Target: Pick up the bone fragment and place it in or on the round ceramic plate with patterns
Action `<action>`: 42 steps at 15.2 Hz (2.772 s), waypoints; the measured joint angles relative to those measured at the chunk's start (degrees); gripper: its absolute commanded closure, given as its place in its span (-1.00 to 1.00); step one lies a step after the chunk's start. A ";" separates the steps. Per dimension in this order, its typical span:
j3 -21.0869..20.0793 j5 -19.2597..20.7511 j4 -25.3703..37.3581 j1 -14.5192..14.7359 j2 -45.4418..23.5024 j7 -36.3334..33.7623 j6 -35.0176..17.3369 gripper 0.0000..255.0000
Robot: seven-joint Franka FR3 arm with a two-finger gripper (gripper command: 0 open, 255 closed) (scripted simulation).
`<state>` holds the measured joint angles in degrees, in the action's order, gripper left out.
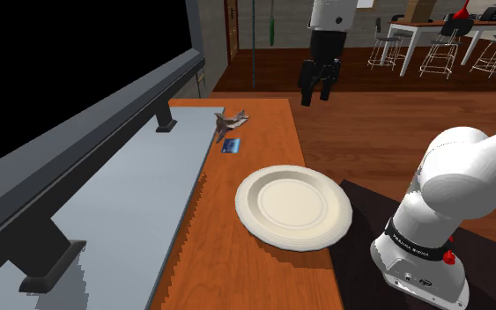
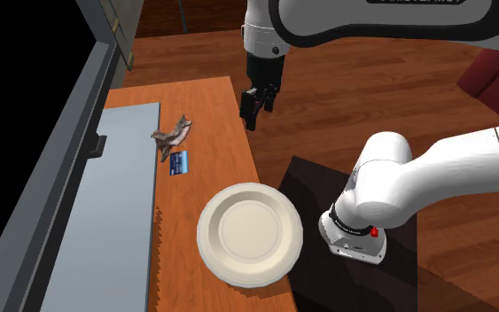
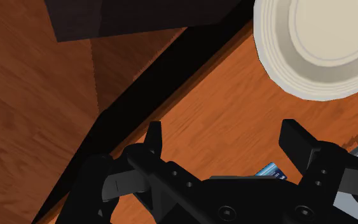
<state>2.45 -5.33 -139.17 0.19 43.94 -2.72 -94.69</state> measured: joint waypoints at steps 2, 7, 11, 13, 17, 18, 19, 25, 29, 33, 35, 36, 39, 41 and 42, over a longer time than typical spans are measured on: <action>-0.80 -0.33 0.47 -0.29 -0.78 -1.64 -0.26 -1.00; -8.49 -2.87 5.73 -3.11 -9.87 -19.68 -3.38 -1.00; -14.02 -2.97 12.79 -5.97 -19.52 -35.81 -4.93 -1.00; -16.42 -2.32 16.60 -7.24 -24.67 -44.08 -5.57 -1.00; -19.37 0.33 25.13 -9.40 -35.32 -59.79 -5.76 -1.00; -19.77 1.24 27.86 -9.77 -38.39 -63.69 -5.46 -1.00; -20.06 2.18 31.08 -9.99 -41.43 -67.58 -4.68 -1.00; -19.58 5.17 39.92 -10.07 -51.51 -81.91 -3.43 -1.00; -19.53 5.31 37.54 -10.04 -51.97 -82.42 -6.19 -1.00; -19.52 5.23 35.25 -10.08 -51.70 -82.40 -8.22 -1.00; -19.51 5.24 35.15 -10.09 -51.70 -82.39 -8.33 -1.00; -19.51 5.24 35.15 -10.09 -51.71 -82.38 -8.35 -1.00; -19.51 5.24 35.15 -10.09 -51.71 -82.38 -8.36 1.00; -19.46 5.27 35.23 -10.13 -51.53 -82.38 -7.89 1.00; -19.47 5.26 35.29 -10.13 -51.44 -82.38 -8.01 1.00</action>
<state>-17.01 -0.06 -103.88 -9.94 -7.50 -85.09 -102.70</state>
